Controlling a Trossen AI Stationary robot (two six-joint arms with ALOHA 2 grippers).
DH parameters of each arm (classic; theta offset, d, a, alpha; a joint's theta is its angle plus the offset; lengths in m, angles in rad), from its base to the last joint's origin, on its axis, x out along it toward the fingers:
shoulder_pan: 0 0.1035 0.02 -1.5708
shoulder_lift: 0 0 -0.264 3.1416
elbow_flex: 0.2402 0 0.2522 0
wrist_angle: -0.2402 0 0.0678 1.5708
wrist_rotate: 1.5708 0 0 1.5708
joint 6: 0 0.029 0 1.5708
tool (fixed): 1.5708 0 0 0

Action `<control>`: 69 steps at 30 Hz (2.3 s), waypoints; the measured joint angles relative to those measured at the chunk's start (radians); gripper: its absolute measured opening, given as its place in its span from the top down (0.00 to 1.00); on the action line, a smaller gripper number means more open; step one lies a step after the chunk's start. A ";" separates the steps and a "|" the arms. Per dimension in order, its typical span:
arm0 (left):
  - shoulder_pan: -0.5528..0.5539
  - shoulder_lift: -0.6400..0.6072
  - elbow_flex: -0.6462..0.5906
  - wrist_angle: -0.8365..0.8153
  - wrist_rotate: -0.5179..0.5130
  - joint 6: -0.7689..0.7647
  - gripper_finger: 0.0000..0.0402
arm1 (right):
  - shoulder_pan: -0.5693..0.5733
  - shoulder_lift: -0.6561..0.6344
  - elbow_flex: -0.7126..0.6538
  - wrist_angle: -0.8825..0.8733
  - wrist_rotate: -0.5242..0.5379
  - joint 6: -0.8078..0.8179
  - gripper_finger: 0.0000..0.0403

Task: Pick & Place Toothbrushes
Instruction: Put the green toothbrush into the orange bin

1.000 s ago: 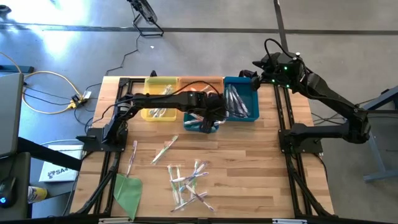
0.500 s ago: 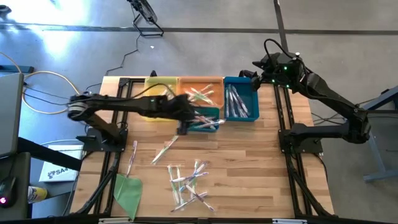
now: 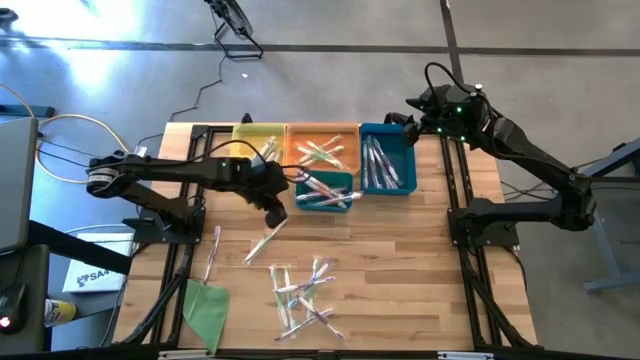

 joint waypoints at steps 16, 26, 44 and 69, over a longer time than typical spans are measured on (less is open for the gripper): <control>0.000 0.001 -0.001 0.138 -0.200 -0.180 0.46 | 0.000 0.003 0.000 0.002 0.000 0.000 0.36; -0.075 0.001 -0.001 0.050 -0.081 -0.178 0.47 | 0.000 0.003 0.000 0.002 0.000 0.011 0.36; -0.339 0.064 -0.002 -0.194 -0.112 -0.556 0.51 | 0.000 0.077 0.000 0.016 -0.053 0.037 0.36; -0.360 0.300 -0.002 -0.166 -0.052 -0.602 0.51 | 0.002 0.106 0.000 0.070 -0.049 0.034 0.36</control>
